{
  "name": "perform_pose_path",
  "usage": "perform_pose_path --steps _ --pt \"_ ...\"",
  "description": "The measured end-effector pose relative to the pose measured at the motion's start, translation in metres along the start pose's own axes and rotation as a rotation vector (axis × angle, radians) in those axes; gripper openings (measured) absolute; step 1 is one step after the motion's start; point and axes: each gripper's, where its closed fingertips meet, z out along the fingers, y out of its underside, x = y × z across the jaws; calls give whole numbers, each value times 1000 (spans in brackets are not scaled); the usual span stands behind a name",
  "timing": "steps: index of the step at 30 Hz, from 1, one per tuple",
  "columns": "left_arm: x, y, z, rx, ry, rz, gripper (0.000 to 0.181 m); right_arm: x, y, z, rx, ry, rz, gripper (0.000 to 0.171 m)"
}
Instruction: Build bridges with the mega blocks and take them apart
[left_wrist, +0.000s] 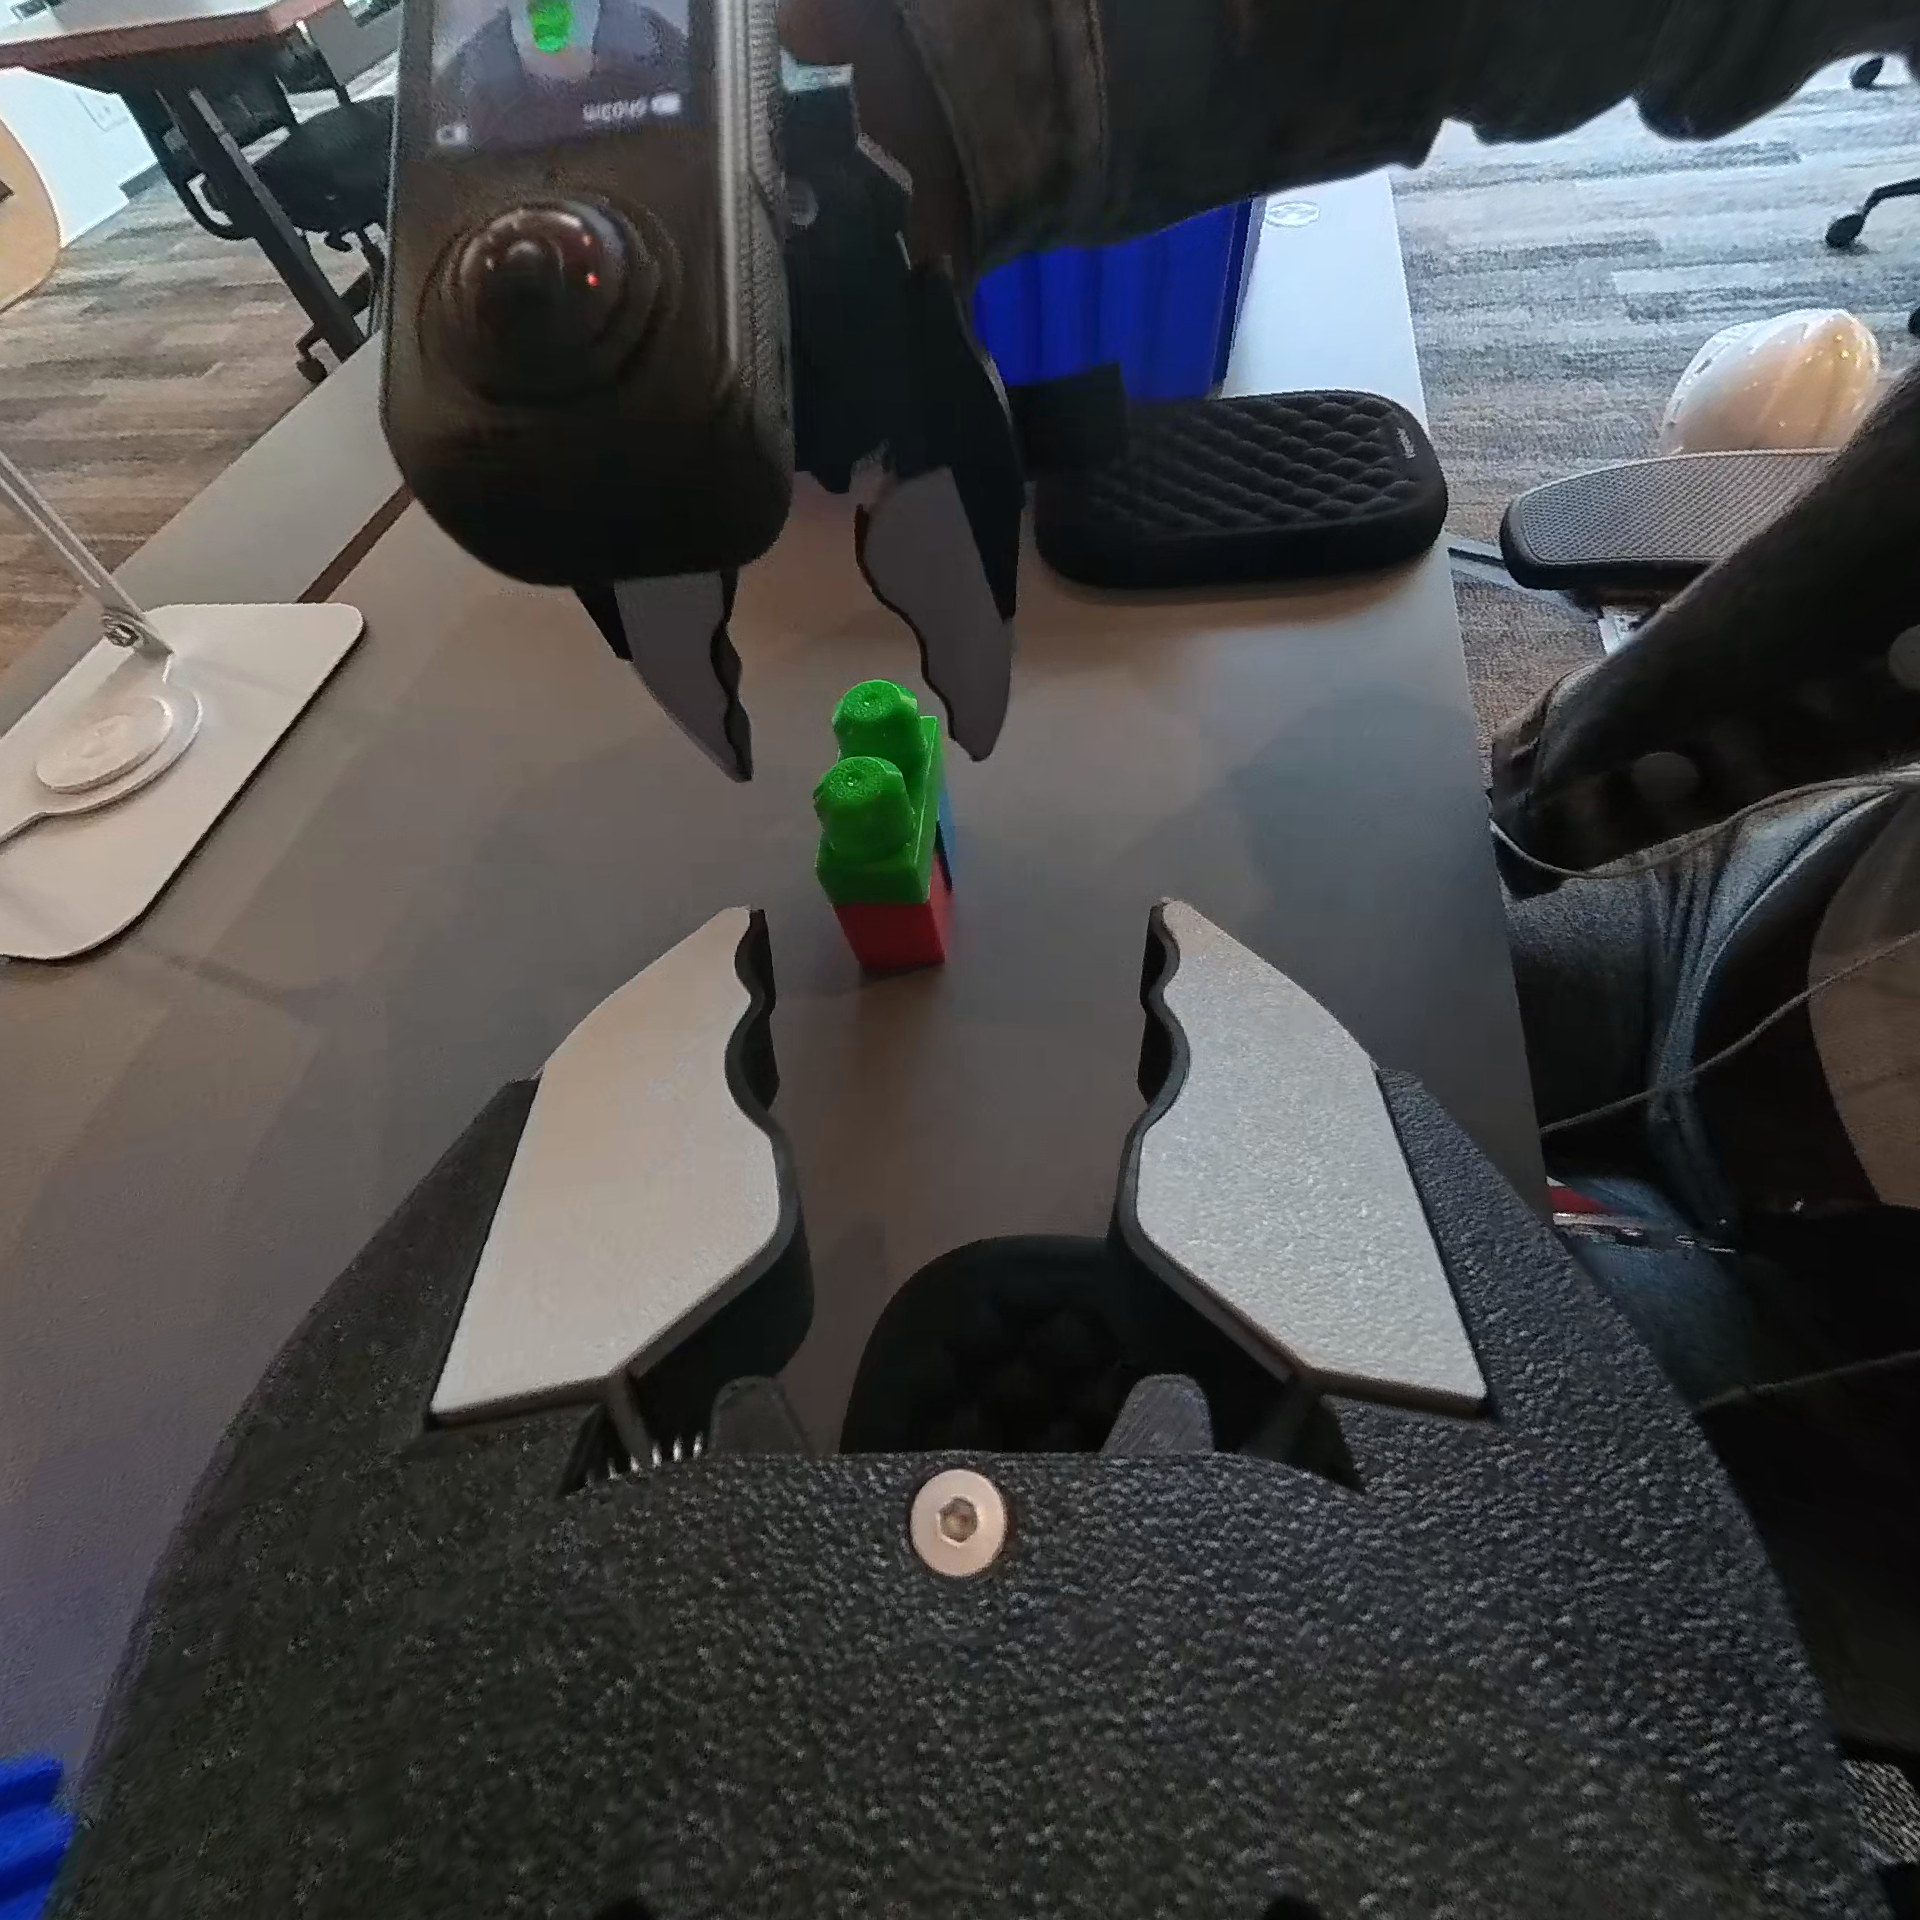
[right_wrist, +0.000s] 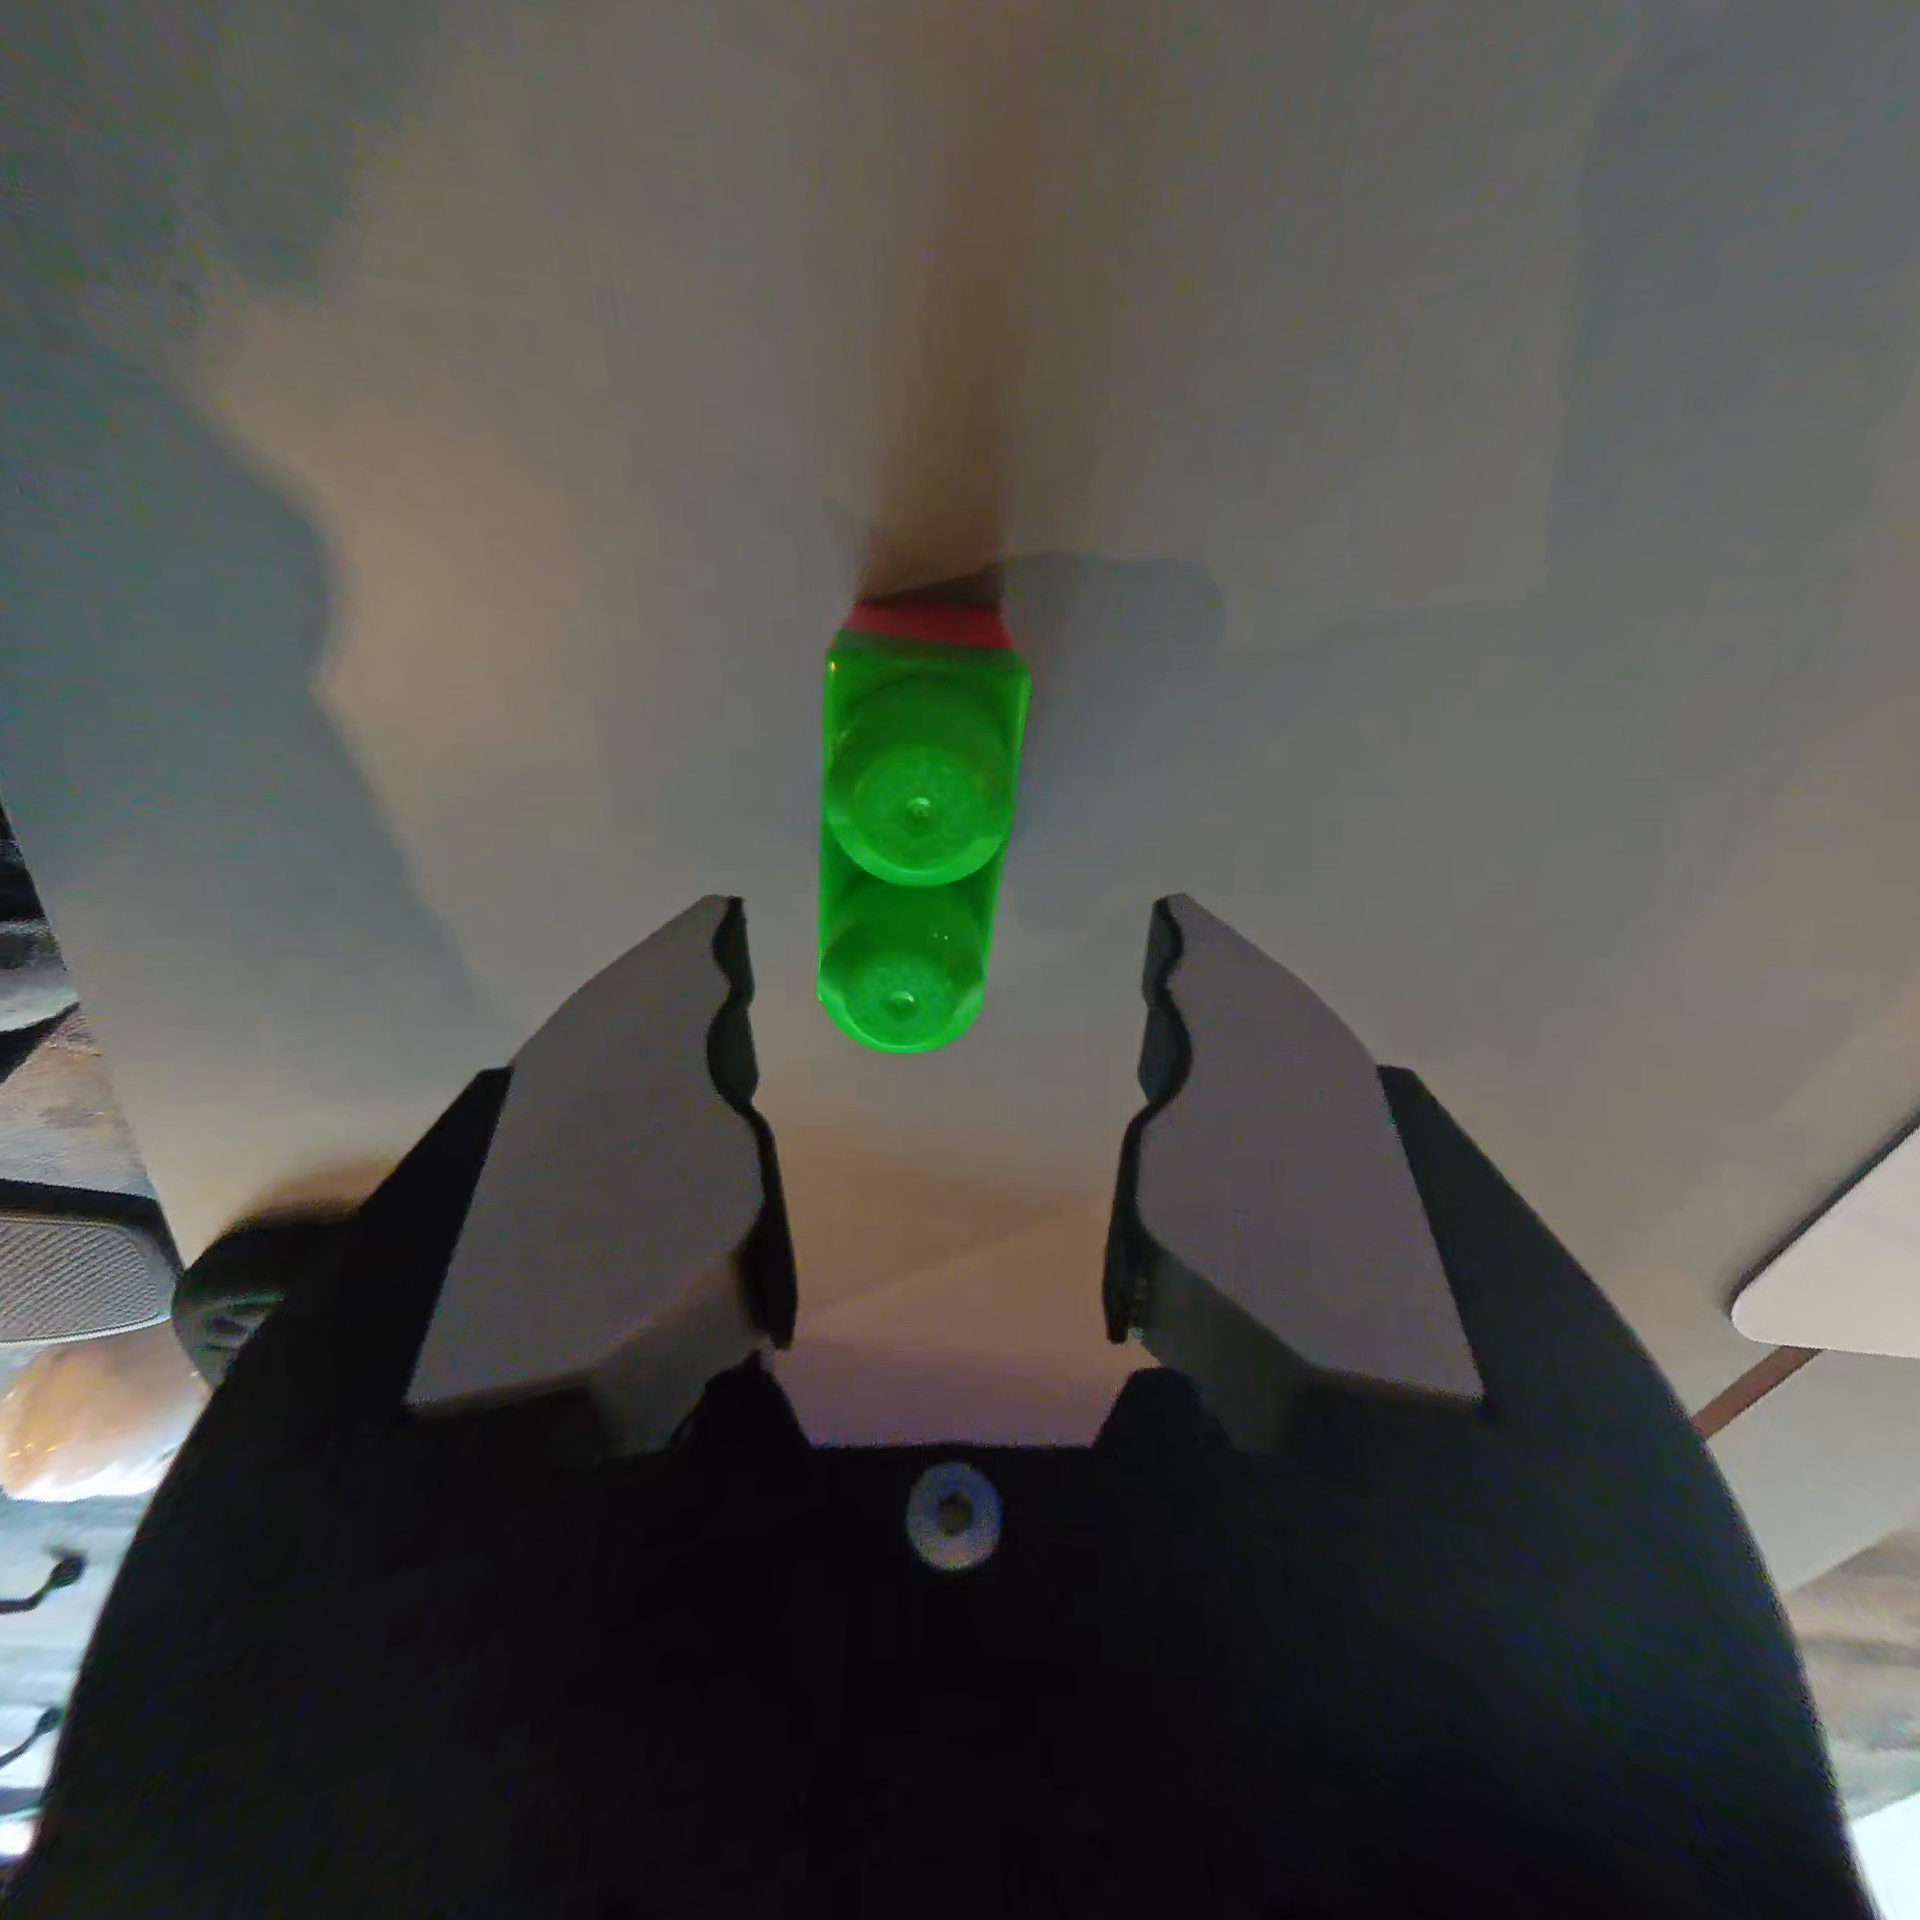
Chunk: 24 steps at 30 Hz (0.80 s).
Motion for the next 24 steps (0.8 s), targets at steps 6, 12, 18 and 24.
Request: perform_pose_path --steps 6,12,18,24 --pt "1 1 1 -8 0 5 68 -2 -16 1 50 12 -92 46" --pt "2 1 2 -8 6 6 68 -5 -19 7 54 -32 -101 35" --pt "2 0 3 -1 14 4 68 -6 -19 8 55 -38 -94 33" --pt "6 2 9 -8 33 7 68 -6 -18 9 45 -19 -90 33"
